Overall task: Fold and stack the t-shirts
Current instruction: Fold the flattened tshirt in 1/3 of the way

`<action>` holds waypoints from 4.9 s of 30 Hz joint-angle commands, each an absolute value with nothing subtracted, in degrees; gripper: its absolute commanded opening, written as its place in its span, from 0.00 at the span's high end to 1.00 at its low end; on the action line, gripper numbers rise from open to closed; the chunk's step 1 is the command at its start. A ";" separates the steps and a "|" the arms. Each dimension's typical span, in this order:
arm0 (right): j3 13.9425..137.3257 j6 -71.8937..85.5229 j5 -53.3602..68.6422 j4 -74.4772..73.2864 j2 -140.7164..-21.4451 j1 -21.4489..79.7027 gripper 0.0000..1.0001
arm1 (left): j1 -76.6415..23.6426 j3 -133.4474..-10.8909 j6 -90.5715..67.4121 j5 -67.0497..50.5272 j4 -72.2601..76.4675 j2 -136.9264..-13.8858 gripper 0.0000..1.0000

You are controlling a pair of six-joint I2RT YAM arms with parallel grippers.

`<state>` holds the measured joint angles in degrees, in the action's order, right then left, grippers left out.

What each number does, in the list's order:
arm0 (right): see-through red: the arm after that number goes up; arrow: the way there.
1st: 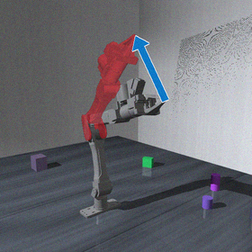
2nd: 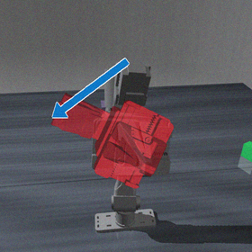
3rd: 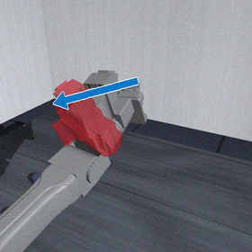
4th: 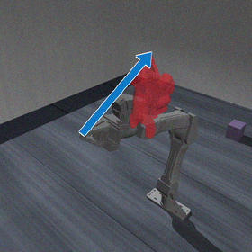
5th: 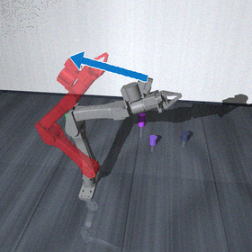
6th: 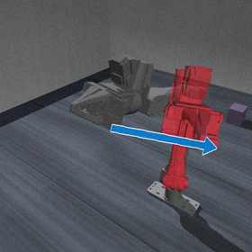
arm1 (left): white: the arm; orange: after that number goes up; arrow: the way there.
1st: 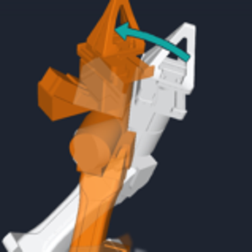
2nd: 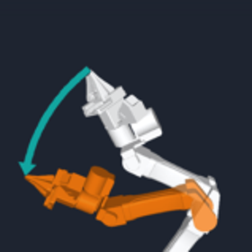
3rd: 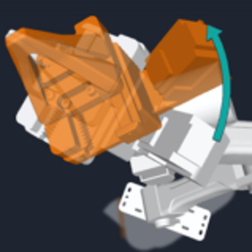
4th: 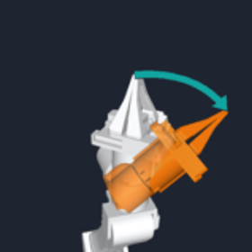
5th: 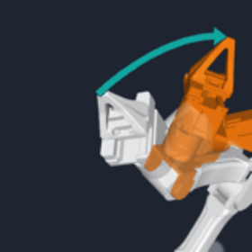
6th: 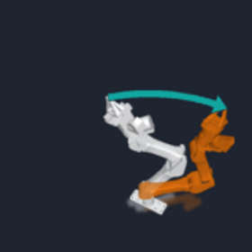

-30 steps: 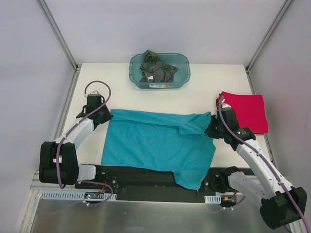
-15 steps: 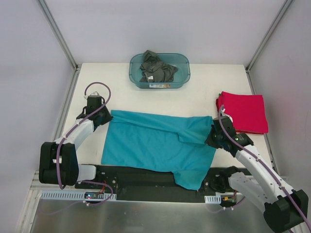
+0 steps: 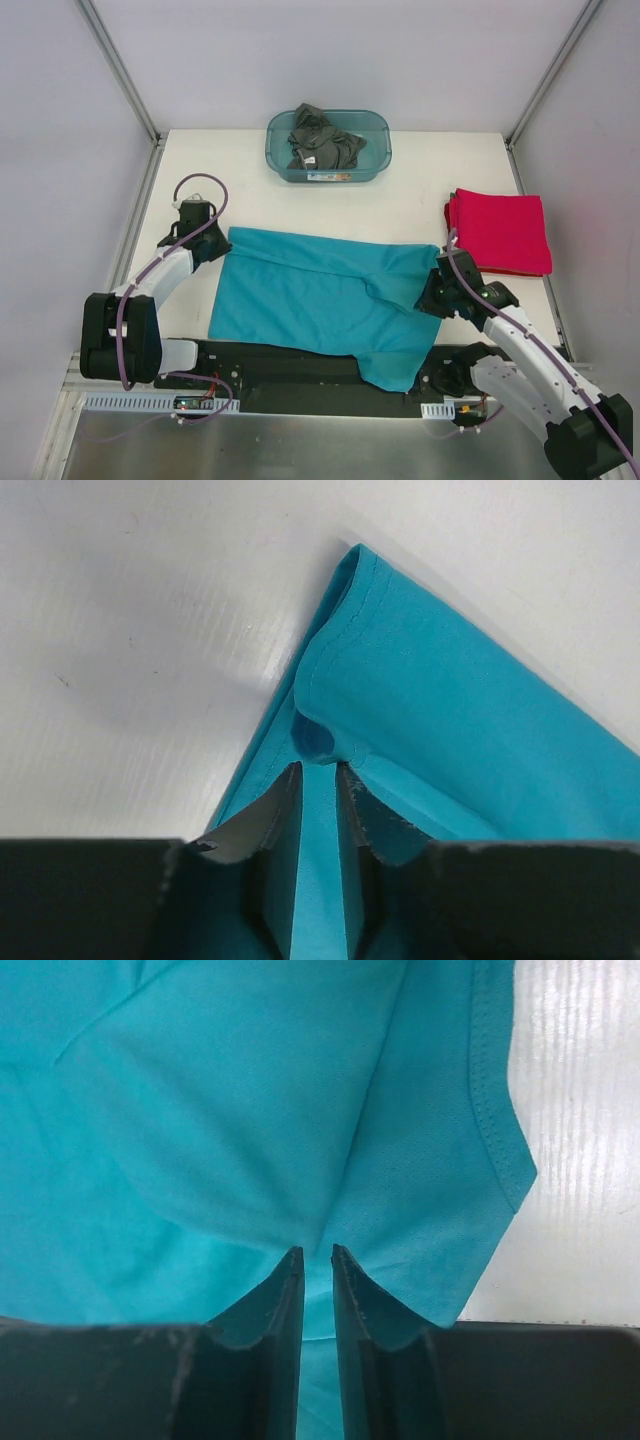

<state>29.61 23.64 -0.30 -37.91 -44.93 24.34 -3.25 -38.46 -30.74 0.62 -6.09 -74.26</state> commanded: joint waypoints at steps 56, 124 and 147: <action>84.53 2.73 10.55 -26.01 -117.23 5.80 0.04 | 1.58 -57.56 -35.42 -13.01 -1.67 -101.51 0.01; 91.59 -13.71 -13.36 -39.82 -114.27 35.94 0.38 | 1.58 -30.41 -32.08 -5.63 -7.73 -68.99 0.01; 90.35 -10.28 -7.21 -39.64 -118.30 35.69 0.61 | 1.58 -30.41 -32.08 -5.54 -7.73 -68.82 0.01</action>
